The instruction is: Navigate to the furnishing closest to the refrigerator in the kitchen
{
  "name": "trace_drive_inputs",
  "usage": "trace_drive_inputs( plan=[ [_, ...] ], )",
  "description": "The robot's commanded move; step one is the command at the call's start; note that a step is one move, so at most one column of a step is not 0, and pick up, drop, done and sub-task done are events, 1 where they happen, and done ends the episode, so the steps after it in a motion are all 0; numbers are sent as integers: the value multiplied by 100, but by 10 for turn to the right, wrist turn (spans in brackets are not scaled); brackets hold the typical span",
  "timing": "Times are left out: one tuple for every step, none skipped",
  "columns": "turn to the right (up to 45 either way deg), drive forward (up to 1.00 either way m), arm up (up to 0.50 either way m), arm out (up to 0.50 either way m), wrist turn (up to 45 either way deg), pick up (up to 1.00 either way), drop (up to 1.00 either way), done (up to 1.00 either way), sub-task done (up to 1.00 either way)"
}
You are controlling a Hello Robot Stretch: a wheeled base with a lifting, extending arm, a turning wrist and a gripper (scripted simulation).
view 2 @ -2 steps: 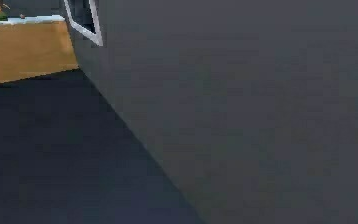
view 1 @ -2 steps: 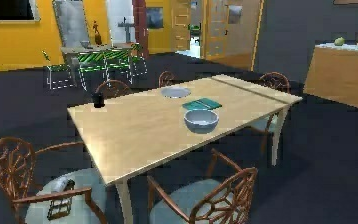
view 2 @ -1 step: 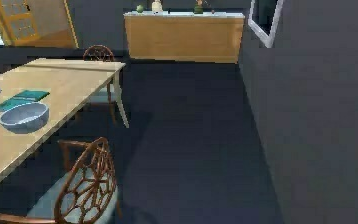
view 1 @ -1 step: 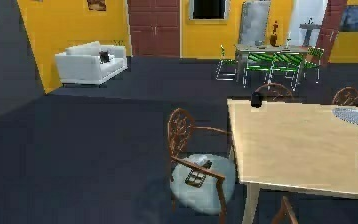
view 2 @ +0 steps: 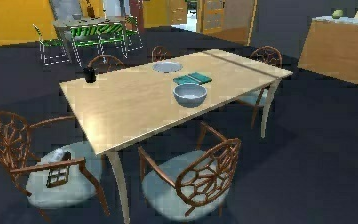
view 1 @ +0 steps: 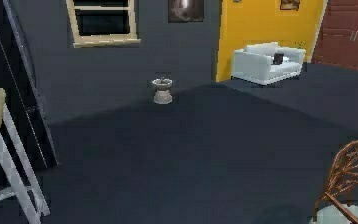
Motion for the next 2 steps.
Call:
trace_drive_inputs(
  plan=[
    [-150,0,0,0,0,0,0,0,0],
    [0,90,0,0,0,0,0,0,0]
  ],
)
